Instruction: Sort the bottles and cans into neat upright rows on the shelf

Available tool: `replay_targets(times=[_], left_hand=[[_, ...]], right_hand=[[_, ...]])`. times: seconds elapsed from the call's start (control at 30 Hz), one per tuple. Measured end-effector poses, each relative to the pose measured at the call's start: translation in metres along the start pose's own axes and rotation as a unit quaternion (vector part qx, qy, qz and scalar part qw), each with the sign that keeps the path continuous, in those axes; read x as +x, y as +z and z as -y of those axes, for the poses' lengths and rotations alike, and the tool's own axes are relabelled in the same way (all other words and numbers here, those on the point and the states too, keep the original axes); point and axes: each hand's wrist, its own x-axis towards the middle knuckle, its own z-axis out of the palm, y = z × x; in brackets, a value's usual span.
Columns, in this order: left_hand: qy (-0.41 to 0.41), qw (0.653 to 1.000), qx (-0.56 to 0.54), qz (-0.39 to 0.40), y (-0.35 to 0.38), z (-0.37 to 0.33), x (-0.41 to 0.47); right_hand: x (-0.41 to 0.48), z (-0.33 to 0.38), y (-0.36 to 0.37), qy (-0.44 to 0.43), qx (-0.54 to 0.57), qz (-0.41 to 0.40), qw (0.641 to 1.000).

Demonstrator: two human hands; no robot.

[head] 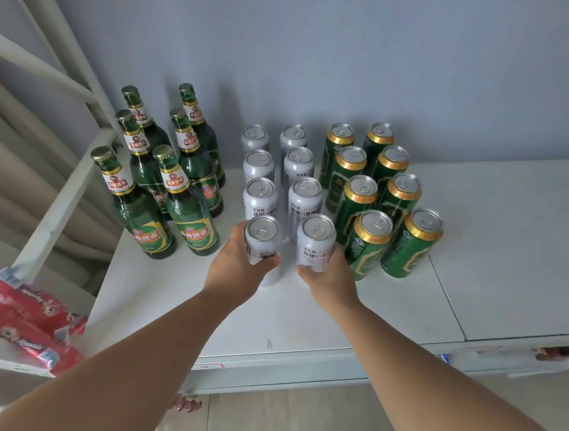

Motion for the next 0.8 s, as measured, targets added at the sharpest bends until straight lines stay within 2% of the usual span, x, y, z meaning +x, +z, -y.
replay_targets(times=[0.43,0.57,0.8], left_hand=[[0.007,0.999,0.048,0.018,-0.006,0.01,0.002],[-0.005,0.999,0.044,0.021,-0.005,0.009,0.003],[-0.037,0.999,0.014,0.025,-0.002,0.009,0.001]], right_hand=[[-0.004,-0.001,0.019,0.016,-0.046,-0.064,0.997],[-0.002,-0.002,0.019,0.018,-0.048,-0.054,0.997],[-0.004,-0.012,0.0,0.02,-0.065,0.018,0.998]])
